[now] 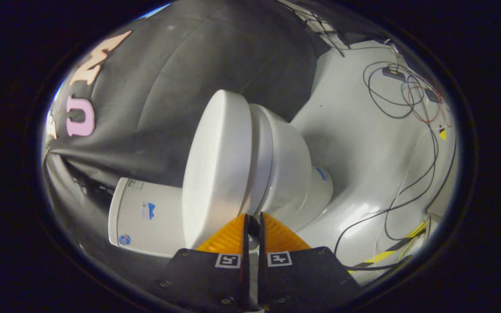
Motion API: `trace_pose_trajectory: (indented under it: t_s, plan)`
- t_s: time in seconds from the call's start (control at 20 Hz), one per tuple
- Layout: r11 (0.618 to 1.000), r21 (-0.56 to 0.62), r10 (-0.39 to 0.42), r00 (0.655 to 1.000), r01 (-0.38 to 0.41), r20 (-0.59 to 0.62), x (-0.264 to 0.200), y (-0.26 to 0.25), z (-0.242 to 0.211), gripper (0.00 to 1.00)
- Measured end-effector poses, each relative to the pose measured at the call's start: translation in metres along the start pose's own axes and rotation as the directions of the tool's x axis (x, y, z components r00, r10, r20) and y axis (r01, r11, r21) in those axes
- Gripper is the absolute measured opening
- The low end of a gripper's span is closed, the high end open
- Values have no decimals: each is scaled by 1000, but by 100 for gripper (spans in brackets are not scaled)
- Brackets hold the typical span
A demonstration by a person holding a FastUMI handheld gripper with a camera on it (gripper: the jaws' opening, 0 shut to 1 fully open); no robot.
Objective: Open the toilet lid.
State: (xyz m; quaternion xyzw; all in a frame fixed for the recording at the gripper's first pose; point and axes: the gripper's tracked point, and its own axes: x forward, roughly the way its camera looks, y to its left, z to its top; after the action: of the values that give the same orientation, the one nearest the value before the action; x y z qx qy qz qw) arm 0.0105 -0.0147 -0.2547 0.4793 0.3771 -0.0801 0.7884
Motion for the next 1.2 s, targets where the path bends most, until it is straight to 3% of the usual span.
trace_pose_trajectory:
  t_s: [0.4, 1.1, 1.2]
  plan:
    - [990, 44, 133, 991, -132, -22, -3, 17, -6, 6]
    - [987, -92, 131, 991, -134, -40, -26, 27, -11, 6]
    - [983, -102, 149, 988, -152, -33, -27, 36, -2, 1]
